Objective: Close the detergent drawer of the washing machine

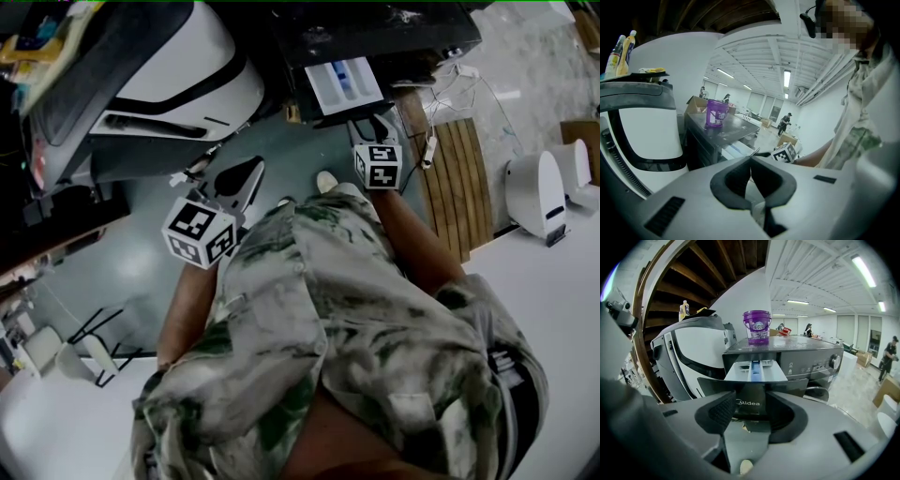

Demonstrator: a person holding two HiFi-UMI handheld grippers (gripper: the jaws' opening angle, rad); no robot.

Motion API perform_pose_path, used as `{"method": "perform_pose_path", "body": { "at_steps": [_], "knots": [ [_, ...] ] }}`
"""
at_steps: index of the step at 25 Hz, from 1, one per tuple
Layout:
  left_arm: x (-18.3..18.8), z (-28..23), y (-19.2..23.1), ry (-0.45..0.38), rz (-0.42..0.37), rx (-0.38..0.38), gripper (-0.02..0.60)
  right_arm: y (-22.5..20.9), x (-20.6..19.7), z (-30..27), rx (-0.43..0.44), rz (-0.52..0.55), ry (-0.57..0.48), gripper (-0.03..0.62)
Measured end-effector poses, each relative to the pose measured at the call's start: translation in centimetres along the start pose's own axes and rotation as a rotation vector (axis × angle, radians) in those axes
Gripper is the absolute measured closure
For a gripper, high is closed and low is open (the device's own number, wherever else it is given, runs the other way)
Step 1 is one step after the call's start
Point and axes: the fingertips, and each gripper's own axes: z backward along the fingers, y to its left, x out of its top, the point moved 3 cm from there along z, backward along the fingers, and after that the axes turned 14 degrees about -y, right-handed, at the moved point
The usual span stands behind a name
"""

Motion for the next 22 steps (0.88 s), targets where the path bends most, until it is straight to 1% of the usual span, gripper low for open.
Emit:
{"method": "perform_pose_path", "body": {
  "at_steps": [22],
  "knots": [
    [-0.2, -0.7, 0.6, -0.001, 0.013, 0.048, 0.557, -0.2, 0.8, -1.6, 0.031, 0.015, -0.005, 0.381]
  ]
}}
